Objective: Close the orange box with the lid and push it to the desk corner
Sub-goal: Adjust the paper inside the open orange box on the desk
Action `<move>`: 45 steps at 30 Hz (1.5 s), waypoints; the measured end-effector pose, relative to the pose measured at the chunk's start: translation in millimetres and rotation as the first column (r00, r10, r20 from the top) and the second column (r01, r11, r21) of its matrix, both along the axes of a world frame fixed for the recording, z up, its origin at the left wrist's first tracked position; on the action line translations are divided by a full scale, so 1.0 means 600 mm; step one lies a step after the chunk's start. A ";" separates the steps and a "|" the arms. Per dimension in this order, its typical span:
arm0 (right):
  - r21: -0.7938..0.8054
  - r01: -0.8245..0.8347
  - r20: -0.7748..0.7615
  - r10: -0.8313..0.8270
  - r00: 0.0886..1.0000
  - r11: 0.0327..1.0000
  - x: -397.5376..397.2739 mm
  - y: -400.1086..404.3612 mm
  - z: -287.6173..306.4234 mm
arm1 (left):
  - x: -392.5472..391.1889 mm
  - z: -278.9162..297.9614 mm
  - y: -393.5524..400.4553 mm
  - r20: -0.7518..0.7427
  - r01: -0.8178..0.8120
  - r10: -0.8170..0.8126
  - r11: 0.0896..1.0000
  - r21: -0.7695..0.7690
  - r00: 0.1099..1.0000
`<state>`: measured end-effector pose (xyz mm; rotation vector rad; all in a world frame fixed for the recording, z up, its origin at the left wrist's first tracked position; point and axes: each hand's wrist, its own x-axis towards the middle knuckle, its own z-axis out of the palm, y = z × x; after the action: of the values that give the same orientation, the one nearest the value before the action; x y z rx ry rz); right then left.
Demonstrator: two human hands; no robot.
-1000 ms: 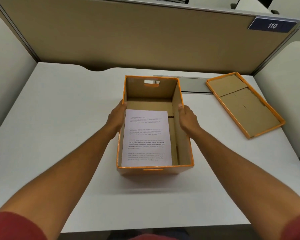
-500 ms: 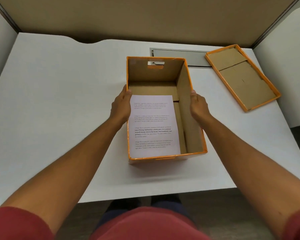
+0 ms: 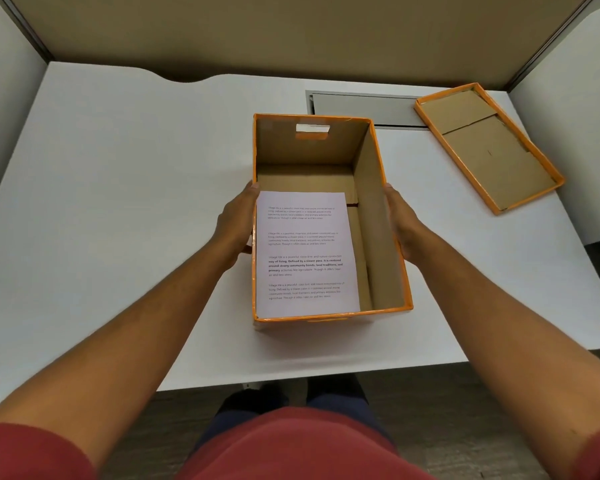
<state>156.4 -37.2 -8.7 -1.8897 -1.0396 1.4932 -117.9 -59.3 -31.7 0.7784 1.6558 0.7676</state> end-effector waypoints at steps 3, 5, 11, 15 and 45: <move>-0.022 0.020 0.025 -0.020 0.999 1.000 -0.006 -0.015 -0.009 | -0.006 0.000 -0.023 -0.040 -0.016 0.017 0.999 0.032 0.999; -0.029 0.034 0.058 -0.032 0.998 0.999 -0.007 -0.024 -0.009 | -0.004 -0.003 -0.035 -0.048 -0.008 0.010 0.999 0.043 0.999; -0.042 0.061 0.132 -0.055 0.990 0.997 0.008 -0.046 -0.010 | 0.011 -0.014 -0.047 -0.064 0.033 -0.028 0.997 0.072 0.998; -0.040 0.076 0.153 -0.069 0.986 0.996 0.010 -0.057 -0.011 | 0.019 -0.010 -0.058 -0.102 0.053 -0.043 0.994 0.097 0.994; -0.161 0.049 -0.052 -0.058 0.997 0.986 0.040 -0.056 -0.010 | 0.096 0.061 -0.037 -0.874 0.564 -0.076 0.790 0.241 0.479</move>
<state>180.6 -70.7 -14.5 -1.9548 -0.8589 1.6319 -60.4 -81.3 5.2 2.0727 2.0217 0.5475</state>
